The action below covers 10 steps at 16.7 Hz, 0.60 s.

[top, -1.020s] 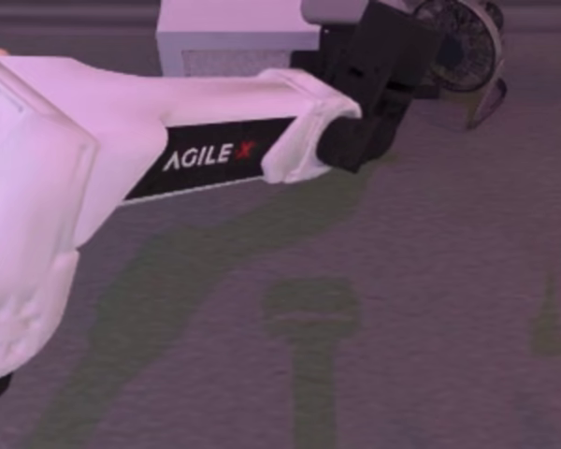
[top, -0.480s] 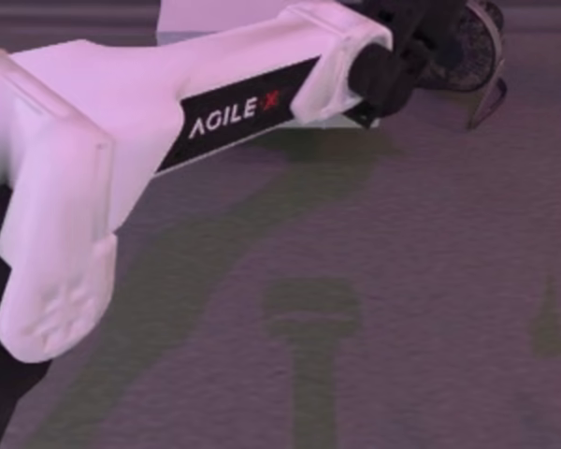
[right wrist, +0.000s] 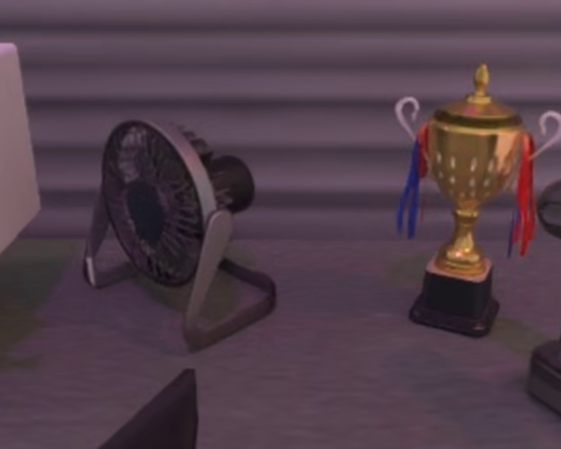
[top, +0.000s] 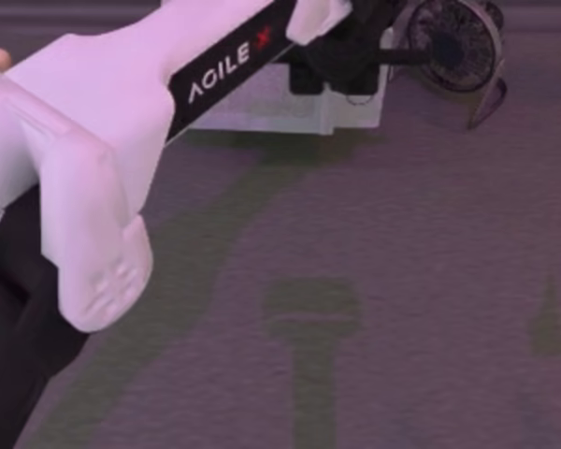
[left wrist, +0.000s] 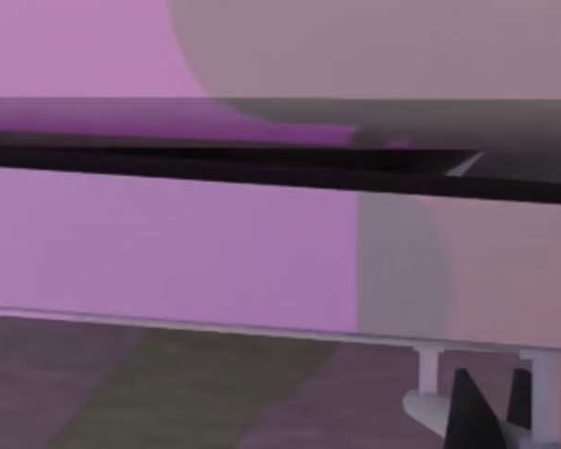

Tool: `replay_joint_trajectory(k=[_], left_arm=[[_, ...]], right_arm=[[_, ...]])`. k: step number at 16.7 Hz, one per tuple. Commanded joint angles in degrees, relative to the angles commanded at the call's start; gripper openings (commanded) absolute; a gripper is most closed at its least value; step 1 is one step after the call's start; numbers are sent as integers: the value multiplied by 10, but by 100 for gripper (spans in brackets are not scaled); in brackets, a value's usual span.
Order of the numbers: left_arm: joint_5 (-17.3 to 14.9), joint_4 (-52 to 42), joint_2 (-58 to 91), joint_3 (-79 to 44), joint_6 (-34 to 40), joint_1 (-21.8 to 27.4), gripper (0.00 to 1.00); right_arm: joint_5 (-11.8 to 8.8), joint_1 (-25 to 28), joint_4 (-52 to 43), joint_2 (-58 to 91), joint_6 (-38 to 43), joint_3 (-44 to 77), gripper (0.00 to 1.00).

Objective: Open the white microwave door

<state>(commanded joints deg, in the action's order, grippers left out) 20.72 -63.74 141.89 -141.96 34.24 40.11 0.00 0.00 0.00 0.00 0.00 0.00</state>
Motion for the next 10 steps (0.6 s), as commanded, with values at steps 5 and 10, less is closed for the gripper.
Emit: replay_joint_trajectory(k=[5, 10], left_arm=[[-21, -53, 13, -46, 14, -8, 0], [-21, -53, 13, -46, 14, -8, 0]], right_arm=[[0, 0, 0, 0, 0, 0, 100], [0, 0, 0, 0, 0, 0, 100]])
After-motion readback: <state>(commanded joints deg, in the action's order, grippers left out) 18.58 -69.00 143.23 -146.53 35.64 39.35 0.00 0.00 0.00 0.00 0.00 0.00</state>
